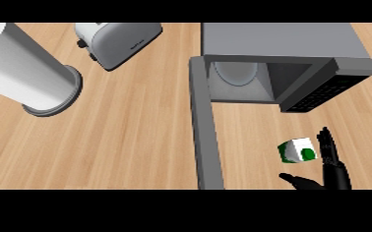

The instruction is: Pick up the milk, place it into the microwave and close the microwave

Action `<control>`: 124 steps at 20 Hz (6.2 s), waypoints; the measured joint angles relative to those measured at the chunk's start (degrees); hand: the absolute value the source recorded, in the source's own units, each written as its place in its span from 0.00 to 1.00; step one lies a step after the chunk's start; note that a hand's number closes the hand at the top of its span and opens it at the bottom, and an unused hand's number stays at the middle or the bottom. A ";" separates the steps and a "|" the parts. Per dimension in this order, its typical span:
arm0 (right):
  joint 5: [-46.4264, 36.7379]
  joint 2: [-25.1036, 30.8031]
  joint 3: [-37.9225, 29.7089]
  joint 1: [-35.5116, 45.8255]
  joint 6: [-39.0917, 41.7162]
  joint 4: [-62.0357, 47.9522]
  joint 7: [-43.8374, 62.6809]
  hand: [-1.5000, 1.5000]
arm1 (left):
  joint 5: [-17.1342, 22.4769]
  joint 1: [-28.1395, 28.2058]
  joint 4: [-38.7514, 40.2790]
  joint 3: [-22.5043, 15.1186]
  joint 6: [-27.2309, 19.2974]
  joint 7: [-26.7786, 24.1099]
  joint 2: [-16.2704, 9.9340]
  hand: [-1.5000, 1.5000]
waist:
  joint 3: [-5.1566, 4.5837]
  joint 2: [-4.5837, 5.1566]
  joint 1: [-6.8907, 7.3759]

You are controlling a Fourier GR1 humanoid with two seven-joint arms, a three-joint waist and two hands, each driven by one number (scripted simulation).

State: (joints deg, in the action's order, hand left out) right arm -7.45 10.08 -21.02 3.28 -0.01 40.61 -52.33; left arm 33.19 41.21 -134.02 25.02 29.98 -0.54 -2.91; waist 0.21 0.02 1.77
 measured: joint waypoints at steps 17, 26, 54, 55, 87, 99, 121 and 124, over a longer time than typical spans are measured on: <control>0.25 1.86 -1.39 11.88 3.76 -18.61 -8.32 1.00 | 3.61 1.29 0.55 0.70 1.95 -0.16 -0.91 0.00 | -0.36 0.00 -0.01; -2.18 -2.13 2.51 19.43 5.11 -19.66 -7.08 1.00 | 5.44 2.80 0.79 1.41 2.85 -0.63 -1.87 0.00 | -0.11 0.10 0.35; -4.97 2.41 2.34 48.53 -1.83 -30.03 6.29 1.00 | 12.28 -1.43 2.26 4.35 3.49 1.36 -5.72 0.00 | -0.01 1.41 2.24; -5.18 2.49 2.39 49.03 -2.40 -30.40 6.49 1.00 | 12.63 -1.84 2.36 4.64 3.53 1.21 -5.92 0.00 | -0.01 1.48 2.44; -7.78 10.74 1.44 56.13 -20.28 -33.75 13.82 1.00 | 15.68 -10.47 3.26 3.92 1.53 3.72 -11.72 0.00 | 0.53 5.15 8.70; -7.43 11.71 0.81 55.85 -20.29 -33.29 13.90 1.00 | 13.73 -12.45 4.21 4.70 1.16 4.31 -13.42 0.00 | 0.77 5.82 9.67; -7.78 6.21 2.60 59.80 -18.65 -34.67 17.55 0.00 | 10.90 -16.77 7.10 2.54 0.98 5.82 -15.20 0.00 | 2.24 5.34 10.03; -7.73 5.72 2.72 60.18 -19.10 -34.39 16.93 0.00 | 10.43 -17.12 7.37 1.97 0.99 6.20 -15.31 0.00 | 2.46 5.40 9.66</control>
State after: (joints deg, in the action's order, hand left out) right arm -15.18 15.80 -18.30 63.46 -19.11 6.22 -35.41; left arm 43.63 24.09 -126.65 27.00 30.97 5.66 -18.23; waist 2.67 5.42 11.43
